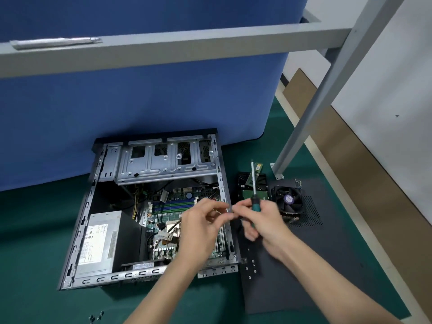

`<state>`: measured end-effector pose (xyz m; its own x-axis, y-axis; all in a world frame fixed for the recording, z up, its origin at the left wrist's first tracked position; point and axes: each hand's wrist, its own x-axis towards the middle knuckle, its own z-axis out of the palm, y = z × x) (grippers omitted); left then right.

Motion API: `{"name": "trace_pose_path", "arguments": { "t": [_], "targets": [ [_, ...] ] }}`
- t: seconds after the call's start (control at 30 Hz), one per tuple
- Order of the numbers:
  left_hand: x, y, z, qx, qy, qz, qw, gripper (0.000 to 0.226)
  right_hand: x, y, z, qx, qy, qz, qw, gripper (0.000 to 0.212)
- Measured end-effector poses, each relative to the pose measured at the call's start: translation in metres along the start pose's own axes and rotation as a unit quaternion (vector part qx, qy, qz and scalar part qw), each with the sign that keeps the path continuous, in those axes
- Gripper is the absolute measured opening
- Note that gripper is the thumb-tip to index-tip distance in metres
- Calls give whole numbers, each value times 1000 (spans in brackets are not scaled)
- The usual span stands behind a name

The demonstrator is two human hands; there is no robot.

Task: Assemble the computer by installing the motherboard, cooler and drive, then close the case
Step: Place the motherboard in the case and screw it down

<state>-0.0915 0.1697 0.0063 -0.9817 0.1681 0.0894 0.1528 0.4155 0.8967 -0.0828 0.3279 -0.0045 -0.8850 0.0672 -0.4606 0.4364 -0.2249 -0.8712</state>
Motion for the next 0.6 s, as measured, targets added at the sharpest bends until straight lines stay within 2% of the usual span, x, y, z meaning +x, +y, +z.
{"name": "trace_pose_path", "arguments": {
  "t": [0.17,0.3,0.43,0.6],
  "targets": [
    [1,3,-14,10,52,41,998,11,-7,-4,30,101,-51,81,990,8],
    [3,-3,-31,-7,76,-32,997,7,-6,0,50,129,-67,106,984,11],
    [9,-18,-52,-36,36,-92,994,6,3,3,69,119,-80,117,983,13],
    [27,-39,-82,-132,-22,-156,979,7,18,6,96,112,-91,111,983,21]
  ]
}}
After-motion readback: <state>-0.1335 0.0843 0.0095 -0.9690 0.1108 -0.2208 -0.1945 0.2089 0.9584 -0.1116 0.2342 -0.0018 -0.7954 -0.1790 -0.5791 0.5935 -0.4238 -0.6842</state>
